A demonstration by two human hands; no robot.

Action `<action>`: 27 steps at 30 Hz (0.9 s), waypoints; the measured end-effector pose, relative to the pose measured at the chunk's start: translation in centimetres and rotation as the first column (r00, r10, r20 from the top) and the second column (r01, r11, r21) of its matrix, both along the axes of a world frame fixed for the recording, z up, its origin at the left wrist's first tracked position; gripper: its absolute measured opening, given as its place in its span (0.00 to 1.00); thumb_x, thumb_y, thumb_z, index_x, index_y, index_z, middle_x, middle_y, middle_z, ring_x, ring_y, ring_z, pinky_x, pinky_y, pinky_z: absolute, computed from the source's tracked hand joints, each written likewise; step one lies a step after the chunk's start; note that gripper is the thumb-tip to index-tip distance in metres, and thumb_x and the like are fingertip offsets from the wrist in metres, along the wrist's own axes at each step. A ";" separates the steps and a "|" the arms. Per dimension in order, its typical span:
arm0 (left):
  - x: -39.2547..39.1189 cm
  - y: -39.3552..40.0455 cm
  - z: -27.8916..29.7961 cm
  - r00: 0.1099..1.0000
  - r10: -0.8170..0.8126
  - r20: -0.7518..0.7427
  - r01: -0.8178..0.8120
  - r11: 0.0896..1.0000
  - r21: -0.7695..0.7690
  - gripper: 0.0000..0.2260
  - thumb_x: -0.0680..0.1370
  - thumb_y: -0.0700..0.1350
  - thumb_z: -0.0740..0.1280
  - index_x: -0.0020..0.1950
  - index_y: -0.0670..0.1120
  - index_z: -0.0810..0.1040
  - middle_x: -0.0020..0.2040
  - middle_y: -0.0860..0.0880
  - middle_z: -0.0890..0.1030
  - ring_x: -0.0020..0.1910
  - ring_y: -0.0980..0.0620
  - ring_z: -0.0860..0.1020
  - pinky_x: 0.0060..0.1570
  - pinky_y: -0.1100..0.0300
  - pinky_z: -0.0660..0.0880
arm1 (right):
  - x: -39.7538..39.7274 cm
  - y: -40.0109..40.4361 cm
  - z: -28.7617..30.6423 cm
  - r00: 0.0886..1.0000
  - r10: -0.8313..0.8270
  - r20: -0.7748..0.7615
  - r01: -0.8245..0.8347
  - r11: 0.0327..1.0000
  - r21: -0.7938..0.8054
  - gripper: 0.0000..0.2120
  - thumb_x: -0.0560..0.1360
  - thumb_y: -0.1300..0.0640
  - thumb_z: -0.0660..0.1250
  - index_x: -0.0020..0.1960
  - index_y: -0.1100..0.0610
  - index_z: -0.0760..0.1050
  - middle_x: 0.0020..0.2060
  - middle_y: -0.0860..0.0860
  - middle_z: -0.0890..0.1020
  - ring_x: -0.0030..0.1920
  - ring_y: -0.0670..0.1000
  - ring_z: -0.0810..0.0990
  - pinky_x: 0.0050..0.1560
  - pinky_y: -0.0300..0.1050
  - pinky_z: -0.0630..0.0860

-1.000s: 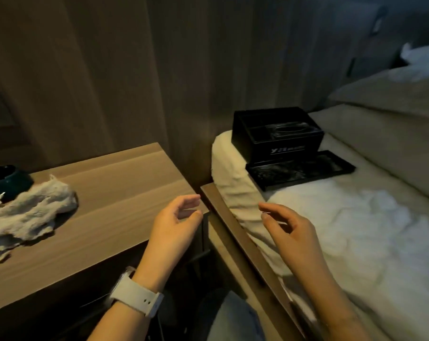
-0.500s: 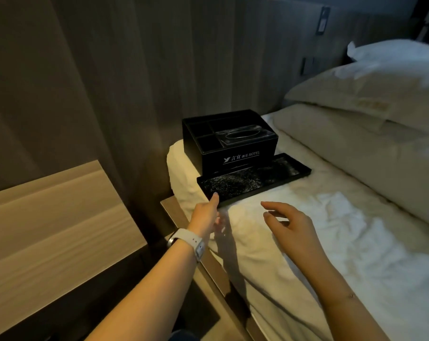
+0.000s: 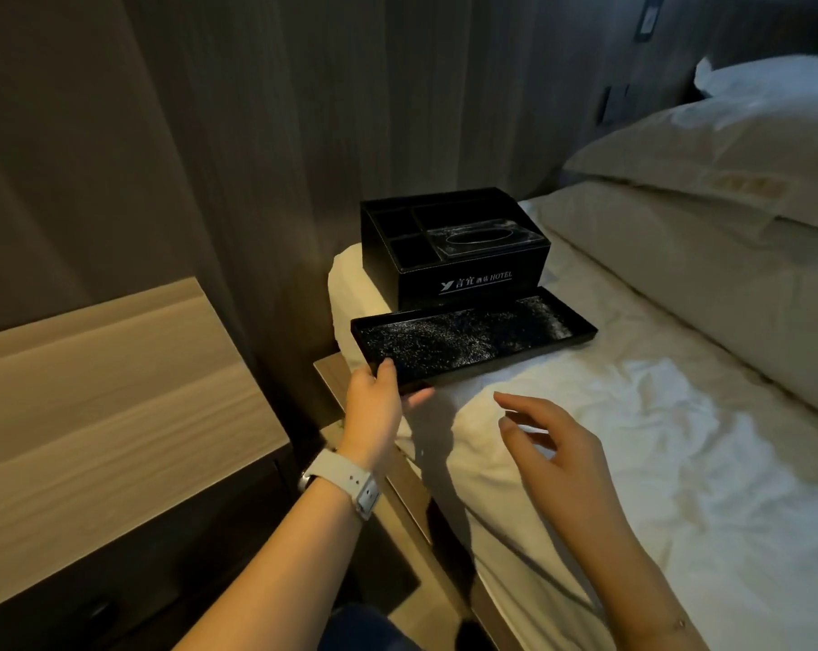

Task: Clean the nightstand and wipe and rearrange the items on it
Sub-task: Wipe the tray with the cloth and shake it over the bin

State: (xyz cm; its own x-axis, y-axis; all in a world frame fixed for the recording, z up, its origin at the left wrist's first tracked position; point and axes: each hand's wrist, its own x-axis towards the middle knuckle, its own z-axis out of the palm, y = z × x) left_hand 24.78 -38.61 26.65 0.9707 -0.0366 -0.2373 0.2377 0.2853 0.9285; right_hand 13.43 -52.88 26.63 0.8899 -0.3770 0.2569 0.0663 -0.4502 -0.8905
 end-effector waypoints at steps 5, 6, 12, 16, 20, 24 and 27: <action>-5.1 6.3 2.0 0.992 0.123 0.010 -0.122 0.988 -0.095 0.10 0.83 0.42 0.56 0.57 0.37 0.72 0.54 0.44 0.79 0.42 0.50 0.84 0.43 0.55 0.81 | -2.5 4.2 1.3 0.995 0.099 0.032 -0.101 0.994 0.048 0.13 0.76 0.61 0.66 0.53 0.43 0.79 0.49 0.35 0.81 0.52 0.37 0.78 0.50 0.30 0.73; -6.0 7.8 2.2 0.987 0.161 0.005 -0.159 0.980 -0.121 0.10 0.83 0.41 0.56 0.56 0.36 0.72 0.53 0.43 0.80 0.44 0.47 0.83 0.38 0.59 0.81 | -3.0 5.4 1.6 0.990 0.134 0.052 -0.136 0.990 0.044 0.14 0.75 0.61 0.67 0.52 0.43 0.79 0.50 0.34 0.80 0.51 0.36 0.78 0.50 0.29 0.73; -12.4 18.4 2.9 0.912 0.410 -0.019 -0.405 0.891 -0.204 0.11 0.83 0.39 0.55 0.44 0.39 0.73 0.43 0.41 0.80 0.43 0.42 0.79 0.29 0.60 0.80 | -5.3 14.1 1.6 0.930 0.356 0.093 -0.358 0.934 0.004 0.14 0.74 0.66 0.69 0.54 0.50 0.81 0.50 0.38 0.81 0.52 0.38 0.79 0.51 0.28 0.71; -16.3 25.8 2.3 0.866 0.500 0.021 -0.493 0.861 -0.127 0.11 0.83 0.40 0.56 0.46 0.39 0.74 0.46 0.40 0.80 0.44 0.42 0.81 0.32 0.60 0.80 | -6.9 20.5 1.1 0.883 0.461 0.083 -0.463 0.886 0.008 0.12 0.74 0.62 0.69 0.54 0.48 0.81 0.50 0.37 0.80 0.52 0.38 0.79 0.52 0.30 0.73; -18.3 32.8 1.7 0.836 0.549 -0.011 -0.548 0.833 -0.077 0.11 0.83 0.42 0.56 0.45 0.41 0.74 0.45 0.43 0.81 0.42 0.46 0.81 0.31 0.60 0.80 | -7.8 26.5 2.0 0.796 0.601 0.063 -0.604 0.797 0.029 0.12 0.75 0.61 0.68 0.55 0.49 0.80 0.51 0.38 0.81 0.53 0.37 0.78 0.50 0.26 0.71; -19.7 38.1 0.6 0.816 0.570 -0.093 -0.576 0.815 -0.066 0.11 0.83 0.43 0.56 0.47 0.41 0.74 0.48 0.42 0.80 0.44 0.43 0.81 0.30 0.61 0.79 | -7.3 31.6 2.6 0.742 0.670 0.016 -0.670 0.740 0.054 0.12 0.75 0.65 0.68 0.54 0.51 0.81 0.49 0.42 0.83 0.51 0.36 0.79 0.49 0.25 0.70; -20.4 41.0 -0.5 0.811 0.564 -0.157 -0.578 0.814 -0.057 0.10 0.83 0.44 0.56 0.52 0.39 0.73 0.56 0.39 0.78 0.50 0.42 0.80 0.32 0.58 0.81 | -5.9 35.0 3.2 0.710 0.704 -0.021 -0.702 0.710 0.052 0.11 0.75 0.64 0.67 0.54 0.52 0.82 0.49 0.44 0.84 0.50 0.39 0.81 0.51 0.30 0.73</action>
